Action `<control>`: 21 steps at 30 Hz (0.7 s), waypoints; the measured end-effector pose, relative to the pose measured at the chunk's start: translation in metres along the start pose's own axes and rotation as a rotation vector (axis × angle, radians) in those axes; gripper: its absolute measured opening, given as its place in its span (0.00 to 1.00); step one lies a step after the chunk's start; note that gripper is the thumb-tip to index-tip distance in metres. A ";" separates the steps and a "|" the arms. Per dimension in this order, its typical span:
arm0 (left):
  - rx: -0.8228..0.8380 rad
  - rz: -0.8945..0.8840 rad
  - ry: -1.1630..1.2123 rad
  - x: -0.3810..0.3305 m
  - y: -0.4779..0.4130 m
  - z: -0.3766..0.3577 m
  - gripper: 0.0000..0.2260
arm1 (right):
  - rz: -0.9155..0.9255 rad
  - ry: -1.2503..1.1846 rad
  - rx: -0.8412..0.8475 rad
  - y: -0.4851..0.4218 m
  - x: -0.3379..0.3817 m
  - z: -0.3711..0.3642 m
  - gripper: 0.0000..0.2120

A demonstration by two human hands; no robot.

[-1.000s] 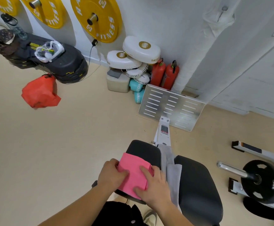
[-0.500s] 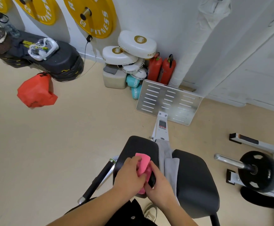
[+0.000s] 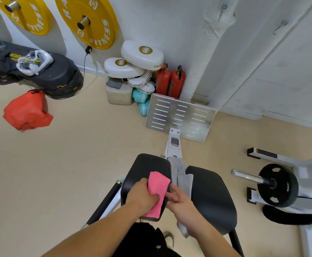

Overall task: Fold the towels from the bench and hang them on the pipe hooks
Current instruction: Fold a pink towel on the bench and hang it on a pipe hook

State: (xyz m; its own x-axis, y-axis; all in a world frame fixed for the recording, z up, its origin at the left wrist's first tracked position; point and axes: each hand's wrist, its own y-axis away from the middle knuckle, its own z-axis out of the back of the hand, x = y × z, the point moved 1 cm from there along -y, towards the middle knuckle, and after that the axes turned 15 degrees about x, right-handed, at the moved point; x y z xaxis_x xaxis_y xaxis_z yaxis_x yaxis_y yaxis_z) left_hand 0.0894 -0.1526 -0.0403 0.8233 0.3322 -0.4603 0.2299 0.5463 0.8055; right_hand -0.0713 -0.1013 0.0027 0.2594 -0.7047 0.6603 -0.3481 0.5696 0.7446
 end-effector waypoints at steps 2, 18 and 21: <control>0.055 -0.098 -0.055 -0.009 0.016 0.008 0.16 | 0.018 -0.019 -0.019 0.014 0.007 0.002 0.25; -0.322 -0.556 -0.315 0.030 0.215 0.118 0.21 | 0.369 0.804 0.038 0.084 0.148 -0.070 0.32; -0.323 -0.578 -0.368 0.058 0.228 0.151 0.21 | 0.378 0.905 0.033 0.070 0.172 -0.103 0.25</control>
State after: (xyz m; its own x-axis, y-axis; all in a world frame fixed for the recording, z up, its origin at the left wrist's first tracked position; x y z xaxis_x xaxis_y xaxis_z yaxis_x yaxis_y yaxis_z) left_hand 0.2681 -0.1252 0.1730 0.7507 -0.3226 -0.5765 0.5607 0.7727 0.2977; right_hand 0.0424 -0.1393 0.1786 0.7137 0.1196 0.6901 -0.5714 0.6693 0.4749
